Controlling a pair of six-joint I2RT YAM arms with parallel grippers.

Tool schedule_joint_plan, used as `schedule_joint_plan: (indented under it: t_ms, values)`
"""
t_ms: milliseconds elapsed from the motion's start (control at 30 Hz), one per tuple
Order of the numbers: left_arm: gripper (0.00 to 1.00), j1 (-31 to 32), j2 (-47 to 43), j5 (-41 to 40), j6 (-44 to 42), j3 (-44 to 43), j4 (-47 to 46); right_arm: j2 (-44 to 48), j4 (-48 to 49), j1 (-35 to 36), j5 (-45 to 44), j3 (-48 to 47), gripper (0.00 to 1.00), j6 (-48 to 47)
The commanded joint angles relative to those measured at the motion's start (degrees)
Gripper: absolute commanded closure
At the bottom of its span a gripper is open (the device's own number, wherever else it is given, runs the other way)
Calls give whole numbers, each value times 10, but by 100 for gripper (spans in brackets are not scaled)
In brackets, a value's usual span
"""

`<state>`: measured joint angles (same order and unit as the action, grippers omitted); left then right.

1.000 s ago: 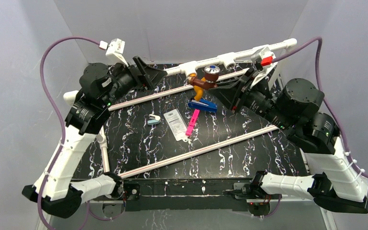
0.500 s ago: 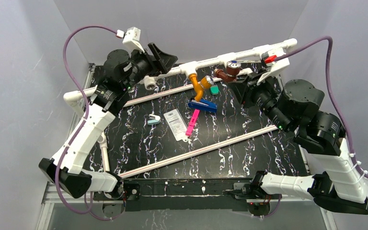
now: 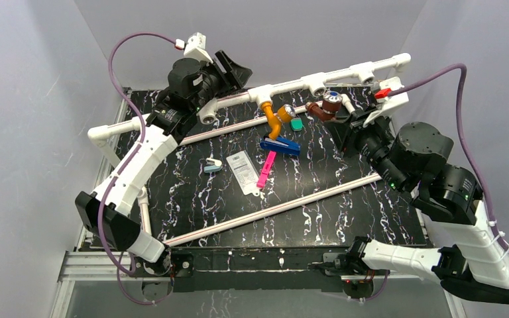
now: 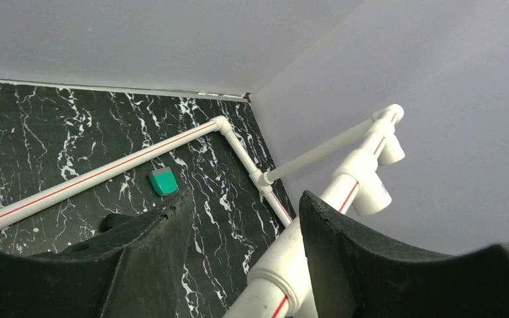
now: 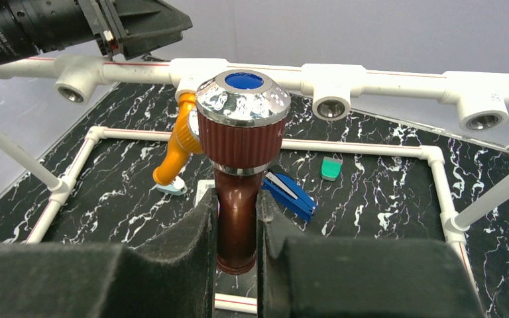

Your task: Install the water faucets

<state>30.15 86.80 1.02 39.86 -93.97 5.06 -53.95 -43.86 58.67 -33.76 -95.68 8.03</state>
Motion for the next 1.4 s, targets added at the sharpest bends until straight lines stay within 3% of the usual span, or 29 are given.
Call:
schedule_joint_plan:
  t_ms: [0,133,367,700,833,1133,1367]
  values:
    - [44,11,-6,-58,-19,-21,35,7,34,2,-11,12,99,13]
    - [43,11,-29,-86,-67,-18,68,8,34,2,-7,16,99,19]
    - [36,11,-82,-66,-197,-41,99,9,34,3,2,19,99,25]
    - [27,10,-102,-81,-319,-114,264,8,33,2,11,17,99,27]
    - [26,10,-104,-61,-280,-138,297,13,31,3,11,23,99,34]
    - [27,11,-105,131,-93,-154,298,27,29,3,13,32,99,47]
    - [26,11,-145,220,52,-53,226,31,30,2,11,31,99,50]
